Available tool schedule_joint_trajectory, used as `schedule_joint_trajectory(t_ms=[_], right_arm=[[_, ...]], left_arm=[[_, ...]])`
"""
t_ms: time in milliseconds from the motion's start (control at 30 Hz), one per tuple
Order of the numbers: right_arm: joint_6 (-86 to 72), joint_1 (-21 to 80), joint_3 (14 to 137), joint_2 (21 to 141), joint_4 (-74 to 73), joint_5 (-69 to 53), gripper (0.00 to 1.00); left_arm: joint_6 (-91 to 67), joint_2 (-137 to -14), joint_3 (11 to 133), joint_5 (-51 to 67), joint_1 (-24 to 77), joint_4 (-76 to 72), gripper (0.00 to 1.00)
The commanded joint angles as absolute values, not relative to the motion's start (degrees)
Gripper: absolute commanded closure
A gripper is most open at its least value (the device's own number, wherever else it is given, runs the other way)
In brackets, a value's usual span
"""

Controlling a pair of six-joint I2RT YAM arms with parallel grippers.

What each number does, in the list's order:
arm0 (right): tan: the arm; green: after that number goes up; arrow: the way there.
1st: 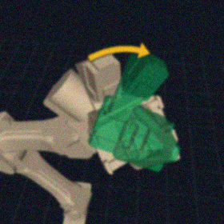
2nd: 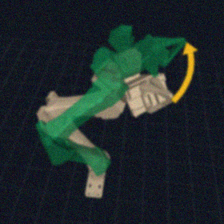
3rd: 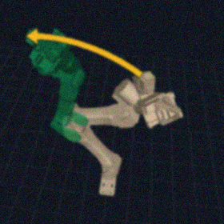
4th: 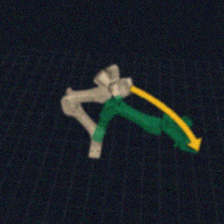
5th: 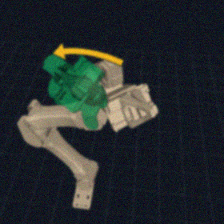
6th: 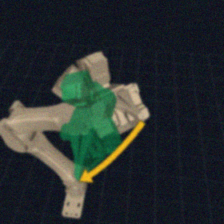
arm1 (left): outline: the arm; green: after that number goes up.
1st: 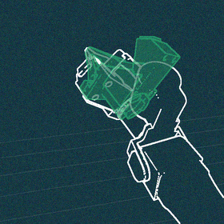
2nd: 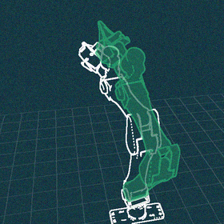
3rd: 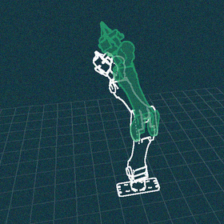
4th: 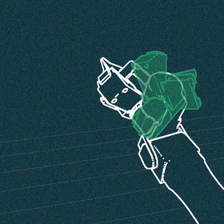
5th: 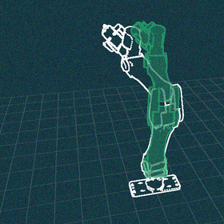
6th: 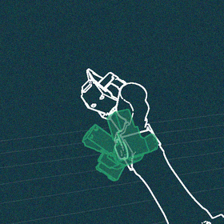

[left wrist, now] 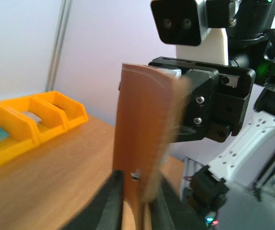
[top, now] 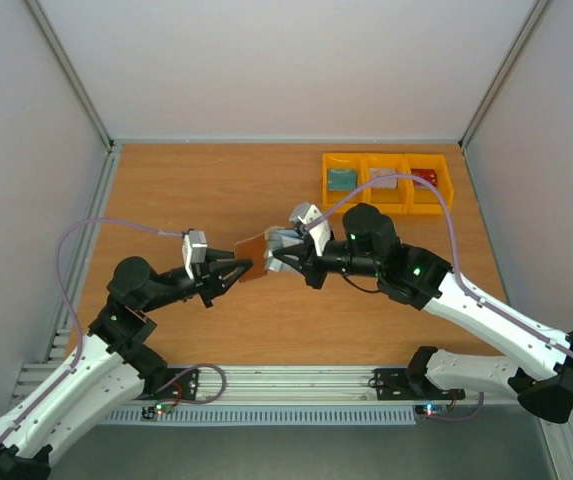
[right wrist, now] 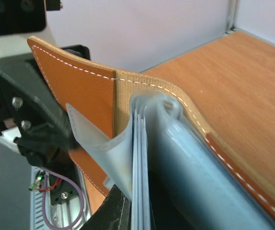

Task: Take the credit cards out of the card holder

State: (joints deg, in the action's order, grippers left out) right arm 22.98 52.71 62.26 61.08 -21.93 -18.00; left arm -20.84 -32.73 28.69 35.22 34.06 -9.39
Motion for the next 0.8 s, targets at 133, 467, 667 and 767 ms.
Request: schedule_joint_trajectory(t_ms=[133, 467, 667, 767], right_arm=[[20.01, 53.39, 69.4, 66.54, -19.98, -23.8, 0.99], [20.0, 54.5, 71.83, 69.68, -21.88, -24.84, 0.99], [20.47, 54.41, 71.84, 69.65, -22.53, -25.76, 0.87], [20.65, 51.99, 70.34, 67.31, -22.68, -30.68, 0.71]], left_arm=[[-22.61, -35.53, 28.07, 37.94, 35.47, -12.82, 0.53], [-21.55, -36.32, 28.06, 34.86, 35.86, -12.65, 0.6], [-22.3, -35.87, 27.47, 36.05, 35.85, -13.02, 0.98], [-22.35, -35.09, 27.18, 37.98, 35.86, -13.63, 1.0]])
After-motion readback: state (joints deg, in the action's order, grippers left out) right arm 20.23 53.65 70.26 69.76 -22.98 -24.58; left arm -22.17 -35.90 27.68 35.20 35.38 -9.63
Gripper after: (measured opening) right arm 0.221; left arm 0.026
